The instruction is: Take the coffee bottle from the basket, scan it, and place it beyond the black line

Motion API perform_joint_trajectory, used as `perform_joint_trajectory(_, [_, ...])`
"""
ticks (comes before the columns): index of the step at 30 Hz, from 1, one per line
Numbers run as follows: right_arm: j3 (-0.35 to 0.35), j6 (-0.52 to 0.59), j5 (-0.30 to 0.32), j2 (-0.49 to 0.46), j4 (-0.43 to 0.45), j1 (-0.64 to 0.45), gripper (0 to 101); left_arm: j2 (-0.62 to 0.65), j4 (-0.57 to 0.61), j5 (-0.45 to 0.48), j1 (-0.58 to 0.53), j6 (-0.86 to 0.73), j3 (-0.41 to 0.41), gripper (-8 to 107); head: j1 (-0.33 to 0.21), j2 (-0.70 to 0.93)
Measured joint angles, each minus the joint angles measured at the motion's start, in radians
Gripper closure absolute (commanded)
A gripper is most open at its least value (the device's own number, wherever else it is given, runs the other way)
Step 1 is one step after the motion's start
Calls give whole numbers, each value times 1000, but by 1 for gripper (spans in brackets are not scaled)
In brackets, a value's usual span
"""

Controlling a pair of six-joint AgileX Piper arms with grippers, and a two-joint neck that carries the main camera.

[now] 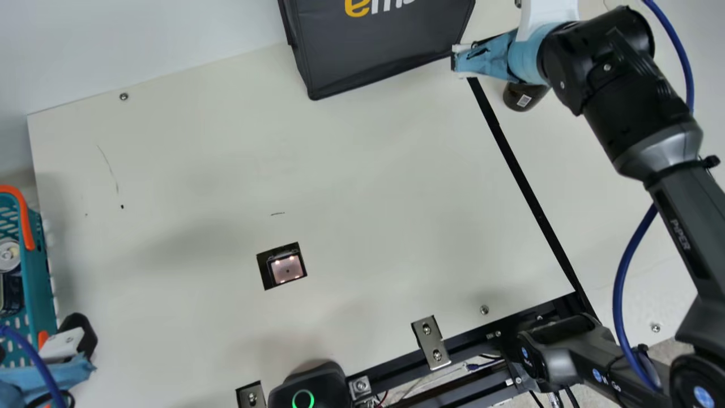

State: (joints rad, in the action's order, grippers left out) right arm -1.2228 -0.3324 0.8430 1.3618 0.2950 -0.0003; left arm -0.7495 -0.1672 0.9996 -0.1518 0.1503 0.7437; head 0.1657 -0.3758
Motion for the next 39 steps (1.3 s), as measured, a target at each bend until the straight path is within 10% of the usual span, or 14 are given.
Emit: perform_joint_trajectory(39, [245,-195,105,-328,48,256,10,0,0,0,0,0,0,9,-2,0])
